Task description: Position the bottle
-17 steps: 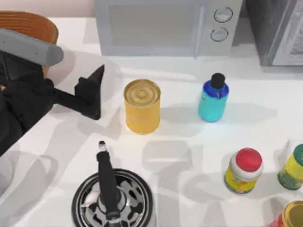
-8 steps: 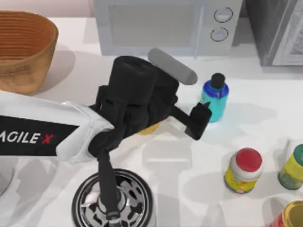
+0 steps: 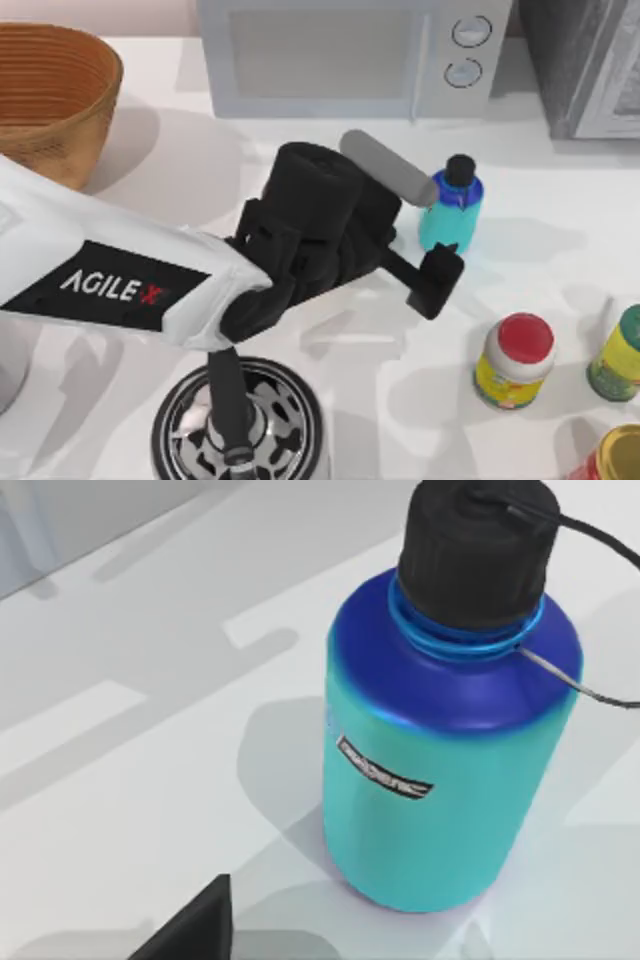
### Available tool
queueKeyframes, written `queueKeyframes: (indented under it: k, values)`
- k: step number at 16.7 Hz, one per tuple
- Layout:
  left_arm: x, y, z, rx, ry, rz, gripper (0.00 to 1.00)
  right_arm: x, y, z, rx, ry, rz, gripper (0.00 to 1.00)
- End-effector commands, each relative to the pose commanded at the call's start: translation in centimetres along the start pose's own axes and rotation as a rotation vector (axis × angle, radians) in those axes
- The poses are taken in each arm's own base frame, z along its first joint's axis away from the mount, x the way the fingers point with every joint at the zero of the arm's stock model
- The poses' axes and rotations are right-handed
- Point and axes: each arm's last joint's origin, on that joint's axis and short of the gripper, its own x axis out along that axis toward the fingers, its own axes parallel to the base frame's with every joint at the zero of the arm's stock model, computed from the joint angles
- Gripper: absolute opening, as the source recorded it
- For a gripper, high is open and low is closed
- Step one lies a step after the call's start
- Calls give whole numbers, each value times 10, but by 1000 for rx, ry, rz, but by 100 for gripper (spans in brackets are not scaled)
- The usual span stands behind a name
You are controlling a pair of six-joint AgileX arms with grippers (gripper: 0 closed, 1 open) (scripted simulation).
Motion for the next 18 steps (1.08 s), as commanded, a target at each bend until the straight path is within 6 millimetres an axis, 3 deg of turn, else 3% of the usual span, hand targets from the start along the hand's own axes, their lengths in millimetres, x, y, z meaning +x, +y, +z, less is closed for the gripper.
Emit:
queueKeyframes:
  k: [5, 9, 14, 18]
  values:
    - [5, -4, 13, 1, -7, -1, 100, 0, 0, 0, 0, 0, 0, 100]
    - [36, -6, 24, 0, -3, -1, 100, 0, 0, 0, 0, 0, 0, 100]
    - [84, -1, 11, 0, 0, 1, 100, 0, 0, 0, 0, 0, 0, 100]
    - [100, 0, 0, 0, 0, 0, 100, 0, 0, 0, 0, 0, 0, 100]
